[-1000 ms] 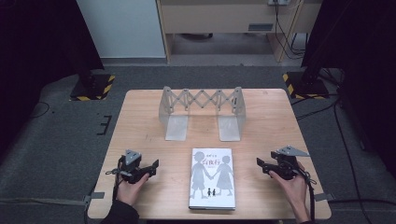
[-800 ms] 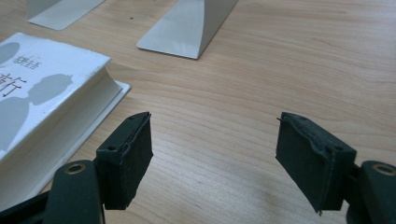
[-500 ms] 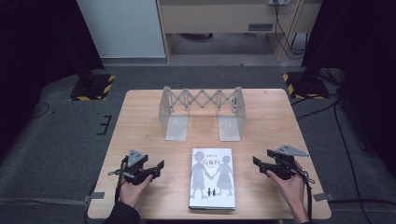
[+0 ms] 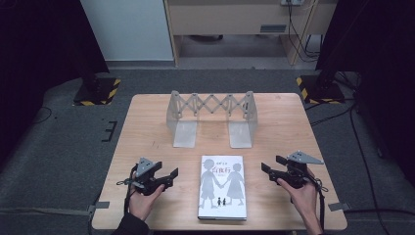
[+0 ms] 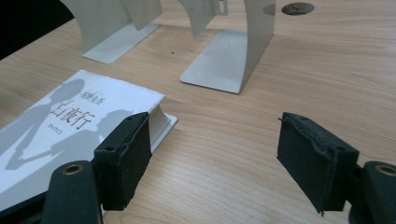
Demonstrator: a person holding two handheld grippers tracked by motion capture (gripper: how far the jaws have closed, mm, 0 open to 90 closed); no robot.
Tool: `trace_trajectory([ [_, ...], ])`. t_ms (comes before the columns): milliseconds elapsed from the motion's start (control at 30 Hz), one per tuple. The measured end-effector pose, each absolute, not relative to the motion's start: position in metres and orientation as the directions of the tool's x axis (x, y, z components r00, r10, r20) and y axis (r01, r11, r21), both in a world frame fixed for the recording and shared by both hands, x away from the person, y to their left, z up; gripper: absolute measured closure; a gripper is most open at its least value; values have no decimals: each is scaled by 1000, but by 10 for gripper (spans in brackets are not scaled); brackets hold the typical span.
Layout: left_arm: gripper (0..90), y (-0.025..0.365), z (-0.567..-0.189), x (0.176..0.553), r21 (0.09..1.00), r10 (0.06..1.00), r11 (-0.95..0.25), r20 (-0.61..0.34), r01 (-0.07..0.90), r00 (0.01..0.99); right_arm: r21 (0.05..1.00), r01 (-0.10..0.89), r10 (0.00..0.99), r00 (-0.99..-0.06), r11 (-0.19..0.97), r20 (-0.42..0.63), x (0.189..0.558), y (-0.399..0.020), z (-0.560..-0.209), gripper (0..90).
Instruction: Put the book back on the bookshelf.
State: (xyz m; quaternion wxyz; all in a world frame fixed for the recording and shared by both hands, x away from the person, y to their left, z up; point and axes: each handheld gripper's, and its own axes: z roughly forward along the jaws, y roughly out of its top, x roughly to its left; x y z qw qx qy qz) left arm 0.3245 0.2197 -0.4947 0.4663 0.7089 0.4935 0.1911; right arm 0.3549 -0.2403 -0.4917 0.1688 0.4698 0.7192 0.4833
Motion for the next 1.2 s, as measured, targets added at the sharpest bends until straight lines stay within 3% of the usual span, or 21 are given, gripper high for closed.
trace_trajectory([
  [1200, 242, 163, -502, 314, 832, 795, -176, -194, 525, 574, 842, 535, 747, -587, 69, 312, 346, -199, -501, 259],
])
